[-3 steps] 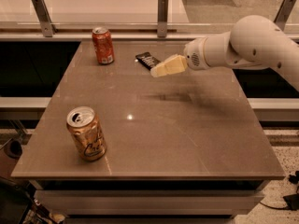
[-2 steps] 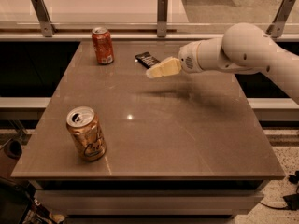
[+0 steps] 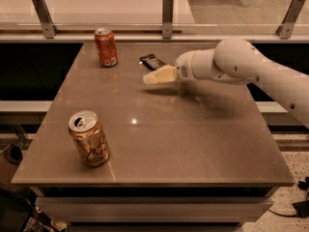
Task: Move rxbar chocolate near orange can
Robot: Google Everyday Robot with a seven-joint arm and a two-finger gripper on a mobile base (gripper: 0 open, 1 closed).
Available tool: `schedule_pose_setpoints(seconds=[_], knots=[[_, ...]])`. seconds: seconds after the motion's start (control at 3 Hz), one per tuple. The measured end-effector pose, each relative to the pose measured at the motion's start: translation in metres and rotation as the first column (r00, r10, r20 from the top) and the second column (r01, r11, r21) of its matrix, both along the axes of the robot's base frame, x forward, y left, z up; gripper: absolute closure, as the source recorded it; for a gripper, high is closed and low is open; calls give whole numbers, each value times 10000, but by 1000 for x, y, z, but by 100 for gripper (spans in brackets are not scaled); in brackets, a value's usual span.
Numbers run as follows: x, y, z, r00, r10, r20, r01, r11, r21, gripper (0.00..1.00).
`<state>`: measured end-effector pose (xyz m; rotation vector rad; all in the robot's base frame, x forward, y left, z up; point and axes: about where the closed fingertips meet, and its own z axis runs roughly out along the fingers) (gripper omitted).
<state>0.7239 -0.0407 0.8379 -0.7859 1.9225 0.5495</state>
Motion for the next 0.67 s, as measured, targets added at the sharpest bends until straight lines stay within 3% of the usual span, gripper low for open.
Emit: schedule_pose_setpoints(seconds=[0.67], knots=[[27,13,-25,9990,-434,-64,435,9990,61,0]])
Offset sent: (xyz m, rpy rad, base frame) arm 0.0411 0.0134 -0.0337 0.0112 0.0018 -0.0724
